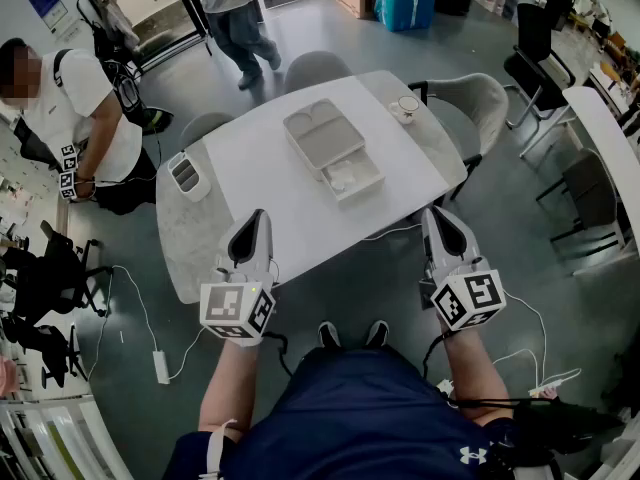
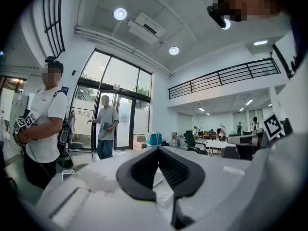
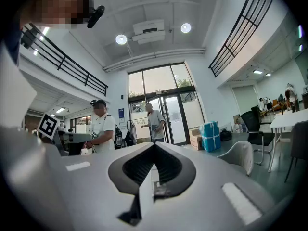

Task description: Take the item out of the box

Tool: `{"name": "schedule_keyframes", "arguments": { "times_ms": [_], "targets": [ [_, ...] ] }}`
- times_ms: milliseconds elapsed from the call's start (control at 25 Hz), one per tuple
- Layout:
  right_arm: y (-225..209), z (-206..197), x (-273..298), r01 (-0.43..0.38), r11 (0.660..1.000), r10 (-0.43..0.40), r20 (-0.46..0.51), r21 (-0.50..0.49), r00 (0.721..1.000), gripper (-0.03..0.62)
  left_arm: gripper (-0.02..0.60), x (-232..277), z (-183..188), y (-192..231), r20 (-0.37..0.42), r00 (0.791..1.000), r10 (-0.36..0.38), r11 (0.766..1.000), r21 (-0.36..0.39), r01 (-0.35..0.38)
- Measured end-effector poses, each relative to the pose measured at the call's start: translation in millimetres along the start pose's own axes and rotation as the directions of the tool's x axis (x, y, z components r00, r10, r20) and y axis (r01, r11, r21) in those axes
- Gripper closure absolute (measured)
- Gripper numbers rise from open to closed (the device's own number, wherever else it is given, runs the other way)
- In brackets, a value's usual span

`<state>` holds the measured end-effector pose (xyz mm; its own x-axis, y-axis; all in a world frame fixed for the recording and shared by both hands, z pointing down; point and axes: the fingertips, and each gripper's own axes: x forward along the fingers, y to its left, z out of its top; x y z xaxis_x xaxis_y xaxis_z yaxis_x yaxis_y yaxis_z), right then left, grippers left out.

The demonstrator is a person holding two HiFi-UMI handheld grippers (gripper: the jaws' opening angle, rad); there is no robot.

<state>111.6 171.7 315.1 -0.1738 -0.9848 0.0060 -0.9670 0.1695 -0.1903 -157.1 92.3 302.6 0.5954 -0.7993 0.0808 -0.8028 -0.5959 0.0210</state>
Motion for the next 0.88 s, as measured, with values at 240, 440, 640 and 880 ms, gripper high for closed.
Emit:
{"name": "schedule_keyframes", "arguments": {
  "times_ms": [240, 440, 640, 880],
  "targets": [
    [-6.9, 2.0, -3.1, 0.000, 1.000, 0.000, 0.003, 0.002, 1.000, 0.592, 0.578, 2.7, 1.2, -7.8, 0.000, 1.000, 0.000, 1.000, 0.004, 0.000],
    [-11.5, 1.7, 0.0, 0.004, 1.000, -0.004, 0.004, 0.024, 1.000, 0.592, 0.578, 6.5, 0.2, -4.5, -0.008, 1.000, 0.007, 1.000, 0.008, -0.007],
    [-21.3, 2.9, 1.0, 0.011, 0.999, -0.011, 0.001, 0.031, 1.000, 0.592, 0.579, 13.2, 1.2, -6.6, -0.011, 1.000, 0.015, 1.000, 0.008, -0.015],
    [-43.6, 1.6, 4.3, -0.004, 0.999, 0.004, 0.007, 0.034, 1.000, 0.591, 0.579, 26.6, 0.5, -22.4, -0.003, 1.000, 0.027, 0.999, 0.023, -0.027]
  ]
}}
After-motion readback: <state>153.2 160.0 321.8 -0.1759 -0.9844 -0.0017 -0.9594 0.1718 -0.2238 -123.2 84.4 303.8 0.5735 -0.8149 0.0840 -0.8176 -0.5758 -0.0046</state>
